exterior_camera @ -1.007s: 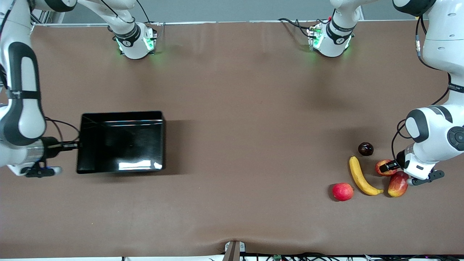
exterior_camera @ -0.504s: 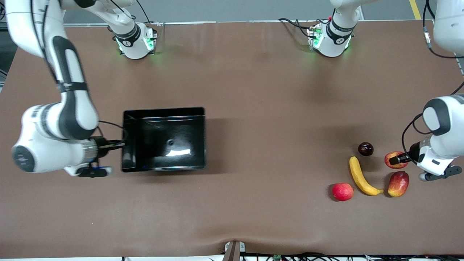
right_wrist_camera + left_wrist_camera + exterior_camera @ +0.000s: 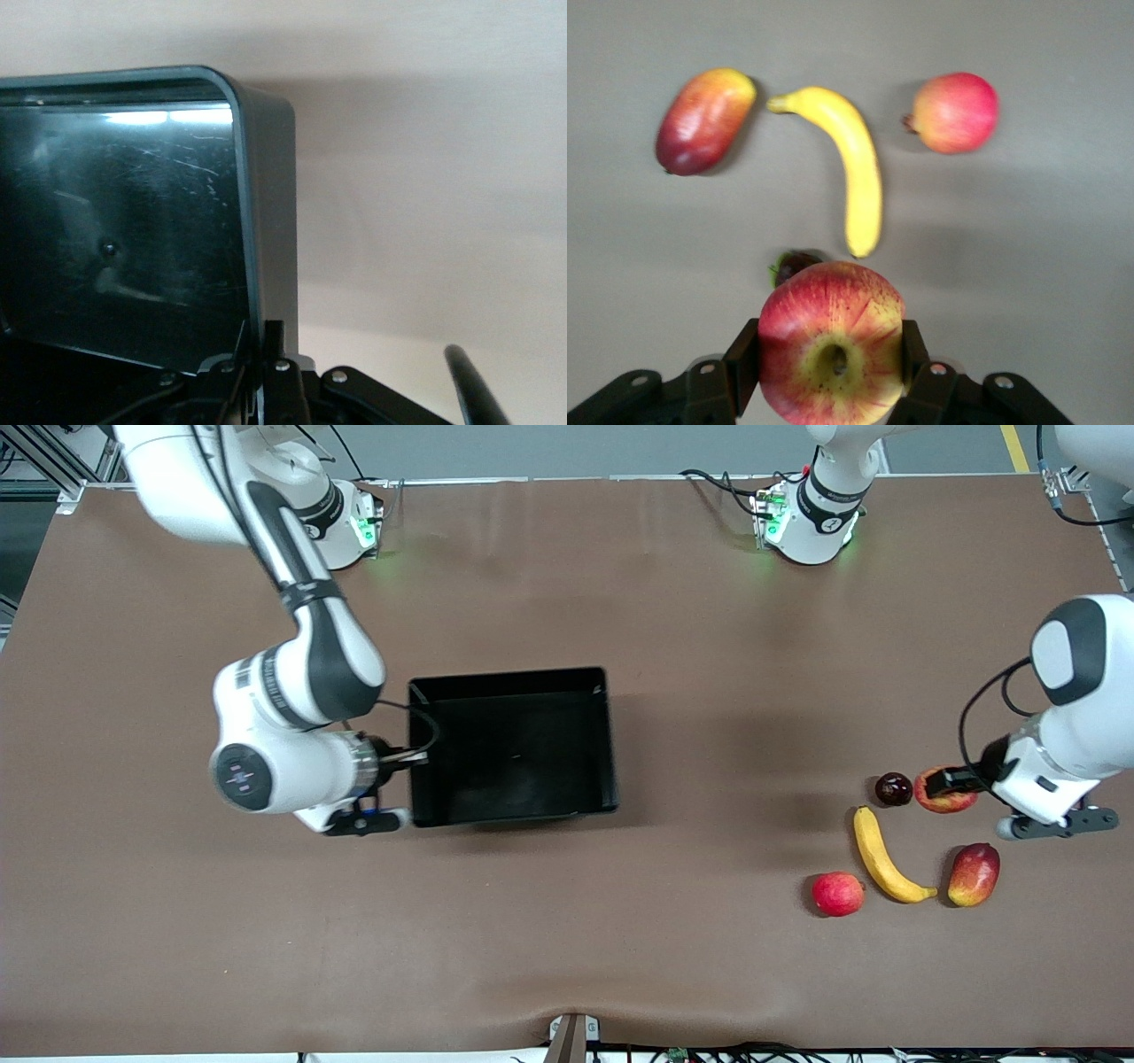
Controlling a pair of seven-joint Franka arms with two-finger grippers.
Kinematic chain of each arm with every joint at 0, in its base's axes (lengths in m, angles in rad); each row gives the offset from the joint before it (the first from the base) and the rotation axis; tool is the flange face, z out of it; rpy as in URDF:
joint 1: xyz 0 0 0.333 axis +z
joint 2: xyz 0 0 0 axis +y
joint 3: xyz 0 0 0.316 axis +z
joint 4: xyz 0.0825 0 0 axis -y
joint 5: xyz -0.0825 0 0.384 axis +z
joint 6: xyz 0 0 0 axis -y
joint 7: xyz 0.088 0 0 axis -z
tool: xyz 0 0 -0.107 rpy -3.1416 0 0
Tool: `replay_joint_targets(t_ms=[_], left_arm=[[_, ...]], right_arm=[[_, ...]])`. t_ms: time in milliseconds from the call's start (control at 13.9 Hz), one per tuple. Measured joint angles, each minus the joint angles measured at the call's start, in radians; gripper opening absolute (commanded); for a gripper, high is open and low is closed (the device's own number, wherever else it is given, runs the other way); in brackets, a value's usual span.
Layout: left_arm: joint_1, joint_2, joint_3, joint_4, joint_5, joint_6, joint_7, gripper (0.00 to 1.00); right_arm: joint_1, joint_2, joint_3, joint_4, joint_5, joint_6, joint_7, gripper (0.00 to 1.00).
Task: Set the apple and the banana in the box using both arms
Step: 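Lift the apple with the left gripper while the right gripper slides the box, then carry the apple over the box while the right gripper withdraws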
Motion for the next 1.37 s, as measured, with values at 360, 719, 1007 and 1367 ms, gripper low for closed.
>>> replay_joint_targets(t_ms=[360,719,1007,1367], left_arm=[[-0.002,-0.005,-0.133,0.017,0.0,-0.057,-0.104,0.0],[-0.005,-0.005,-0.244,0.016,0.0,-0.062,-0.17,0.0],[-0.085,0.008,-0.272,0.008,0.004,-0.06,-0.285,0.0],[-0.241,0.08,-0.274,0.006,0.092,0.004,-0.519,0.0]], right_arm=[[0.165,0.045,0.0,-0.056,0.014,0.211,0.183,0.0],[0.257,0.104,-0.001,-0.061,0.034,0.333,0.298,0.99],[0.247,0.108,-0.016,-0.057,0.043,0.338,0.315,1.0],[0.134,0.048,-0.033,0.024,0.037,0.125,0.312,1.0]])
